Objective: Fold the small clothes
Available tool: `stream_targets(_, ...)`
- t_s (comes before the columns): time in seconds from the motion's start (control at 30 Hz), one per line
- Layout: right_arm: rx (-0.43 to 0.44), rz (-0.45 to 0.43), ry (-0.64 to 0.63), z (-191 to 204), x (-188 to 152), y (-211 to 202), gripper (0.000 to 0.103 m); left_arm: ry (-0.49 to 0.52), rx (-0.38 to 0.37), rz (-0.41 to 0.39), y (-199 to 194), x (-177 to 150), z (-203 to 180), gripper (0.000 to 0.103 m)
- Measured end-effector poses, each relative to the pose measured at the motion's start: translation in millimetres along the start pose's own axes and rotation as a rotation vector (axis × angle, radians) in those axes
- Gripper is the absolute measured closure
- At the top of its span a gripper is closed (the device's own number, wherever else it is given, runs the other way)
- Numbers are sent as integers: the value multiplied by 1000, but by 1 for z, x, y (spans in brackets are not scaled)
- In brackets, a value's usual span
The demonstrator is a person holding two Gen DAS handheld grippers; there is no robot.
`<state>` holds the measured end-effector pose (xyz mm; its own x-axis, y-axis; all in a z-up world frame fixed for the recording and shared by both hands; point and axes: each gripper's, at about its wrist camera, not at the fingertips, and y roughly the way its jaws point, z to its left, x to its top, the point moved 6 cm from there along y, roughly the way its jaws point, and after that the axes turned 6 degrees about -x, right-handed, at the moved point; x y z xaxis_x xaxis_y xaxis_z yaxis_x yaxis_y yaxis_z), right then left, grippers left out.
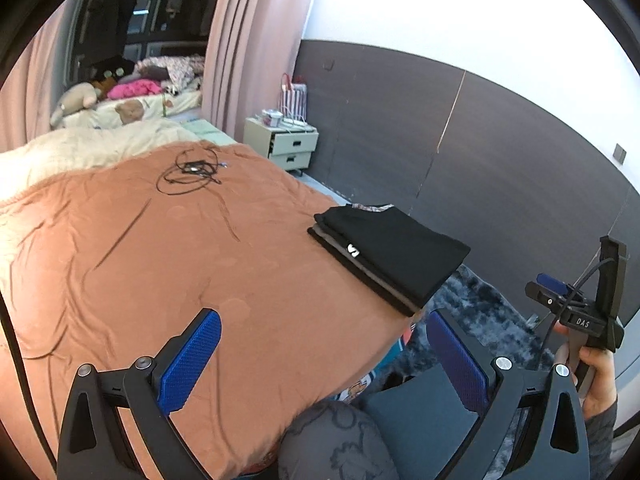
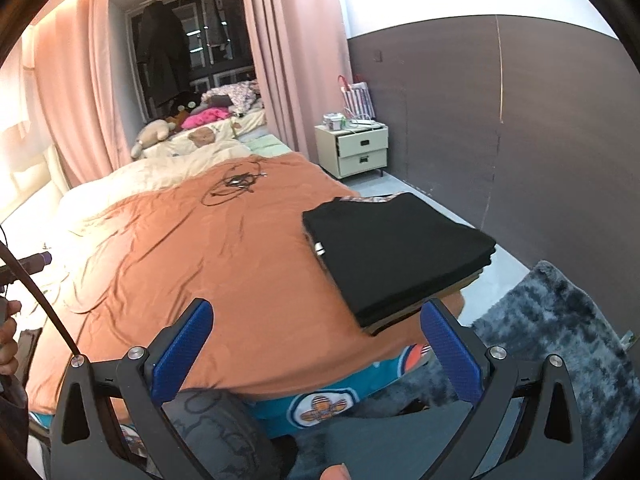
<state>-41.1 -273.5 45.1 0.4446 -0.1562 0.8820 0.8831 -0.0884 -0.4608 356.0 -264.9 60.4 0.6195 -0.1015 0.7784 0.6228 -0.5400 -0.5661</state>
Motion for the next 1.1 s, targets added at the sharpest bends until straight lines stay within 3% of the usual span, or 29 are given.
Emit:
stream_targets(0.3,51,-43,-34,11,-30,-22,0,44,57,-66,-66,-54,1,0)
stream_targets(0.57,69,-51,-74,21,-55,-30,0,23,133,-144,-120,-99,18,0)
stream_targets(1.1,133,-74,-119,43,-100,-43,0,-13,248,-210,-167,-182,34,0)
